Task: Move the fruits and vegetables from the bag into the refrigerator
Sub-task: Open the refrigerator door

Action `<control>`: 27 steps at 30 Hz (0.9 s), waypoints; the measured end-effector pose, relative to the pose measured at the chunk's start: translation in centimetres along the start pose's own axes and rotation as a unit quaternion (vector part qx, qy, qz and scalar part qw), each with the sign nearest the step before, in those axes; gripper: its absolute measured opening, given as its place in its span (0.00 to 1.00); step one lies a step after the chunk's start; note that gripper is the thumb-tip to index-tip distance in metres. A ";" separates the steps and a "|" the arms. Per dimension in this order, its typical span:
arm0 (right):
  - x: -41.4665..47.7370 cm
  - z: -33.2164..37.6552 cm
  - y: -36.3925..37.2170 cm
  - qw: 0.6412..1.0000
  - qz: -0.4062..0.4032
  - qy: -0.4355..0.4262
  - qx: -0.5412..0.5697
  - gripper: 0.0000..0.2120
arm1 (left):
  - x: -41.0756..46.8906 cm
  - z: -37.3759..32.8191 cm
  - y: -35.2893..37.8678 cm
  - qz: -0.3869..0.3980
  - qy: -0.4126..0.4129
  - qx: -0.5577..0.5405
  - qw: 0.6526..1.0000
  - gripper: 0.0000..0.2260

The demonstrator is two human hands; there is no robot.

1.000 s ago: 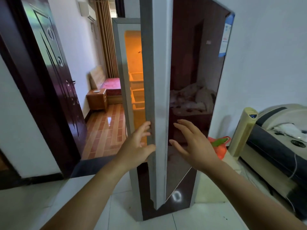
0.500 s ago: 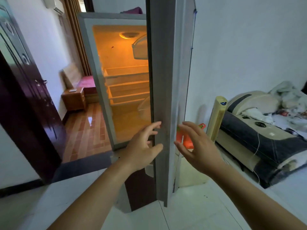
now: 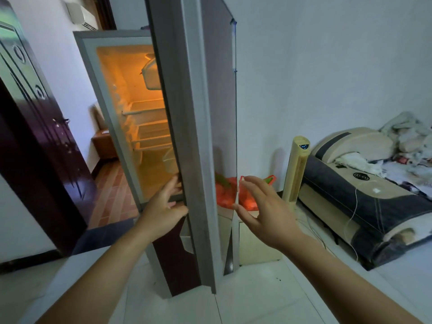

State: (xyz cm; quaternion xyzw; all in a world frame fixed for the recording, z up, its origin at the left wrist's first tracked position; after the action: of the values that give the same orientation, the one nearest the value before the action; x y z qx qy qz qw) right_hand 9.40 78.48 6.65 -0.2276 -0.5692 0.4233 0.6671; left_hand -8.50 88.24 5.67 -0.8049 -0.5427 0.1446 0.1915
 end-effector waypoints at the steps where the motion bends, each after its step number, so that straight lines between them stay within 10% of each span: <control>1: -0.4 -0.7 -0.5 1.000 0.002 -0.007 0.006 0.25 | -0.3 -0.4 0.7 -0.006 -0.003 0.001 1.000 0.36; 10: -2.6 -6.0 -4.7 0.995 -0.002 -0.066 0.072 0.26 | -2.4 -5.2 11.1 -0.007 0.040 0.001 0.999 0.36; 27: -5.7 -24.9 -11.6 0.984 -0.071 0.077 0.147 0.30 | 2.4 -13.3 28.8 0.064 0.133 0.030 0.989 0.32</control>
State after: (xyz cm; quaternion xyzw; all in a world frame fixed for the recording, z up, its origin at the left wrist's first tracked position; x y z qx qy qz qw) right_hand 36.69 72.00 6.38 -0.1178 -0.4625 0.4349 0.7636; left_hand 21.77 78.72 3.96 -0.8437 -0.4552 0.0643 0.2770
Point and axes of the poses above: each hand's wrist, its own x-axis towards the middle knuckle, its own y-axis out of the palm, z = x × y, the point moved 9 cm from there along x, towards the middle knuckle, and after that the axes turned 7 degrees about -y, right-handed, at the moved point
